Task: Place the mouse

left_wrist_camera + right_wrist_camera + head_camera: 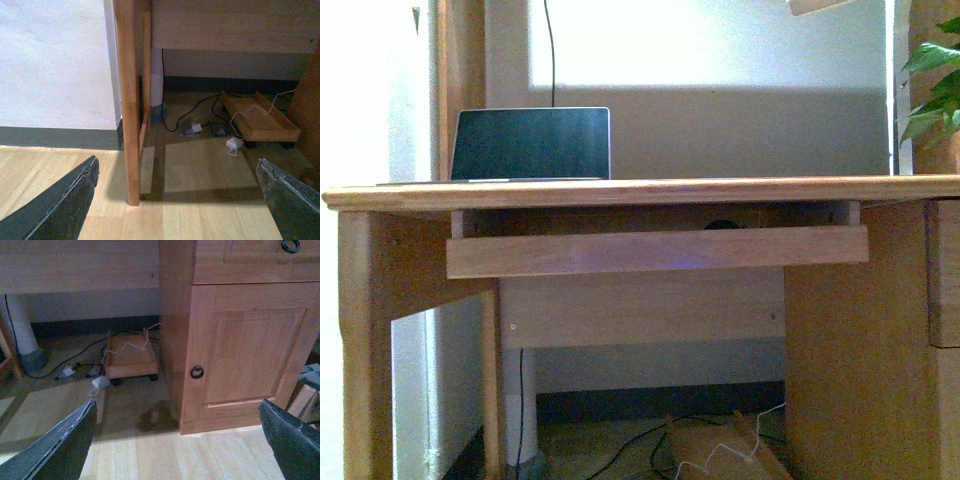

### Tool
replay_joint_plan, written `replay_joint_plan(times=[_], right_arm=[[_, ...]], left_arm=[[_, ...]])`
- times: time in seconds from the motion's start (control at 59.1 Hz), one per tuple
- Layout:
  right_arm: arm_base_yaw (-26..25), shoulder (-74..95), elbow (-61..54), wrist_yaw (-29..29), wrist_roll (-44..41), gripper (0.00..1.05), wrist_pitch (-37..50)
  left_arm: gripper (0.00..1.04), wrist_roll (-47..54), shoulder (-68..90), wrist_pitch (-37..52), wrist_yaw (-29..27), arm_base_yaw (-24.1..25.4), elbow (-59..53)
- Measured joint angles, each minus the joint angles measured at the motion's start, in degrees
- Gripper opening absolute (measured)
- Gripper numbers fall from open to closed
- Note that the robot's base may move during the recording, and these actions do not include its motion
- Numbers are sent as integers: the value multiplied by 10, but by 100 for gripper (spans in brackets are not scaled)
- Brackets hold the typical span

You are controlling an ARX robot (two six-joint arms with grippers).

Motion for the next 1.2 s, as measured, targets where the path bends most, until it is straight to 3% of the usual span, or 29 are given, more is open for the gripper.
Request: replay_joint_plan(times=[1.201], right_arm=[[0, 0, 0, 0, 0, 97, 0]], left_arm=[[97, 0, 0, 0, -1, 0, 0]])
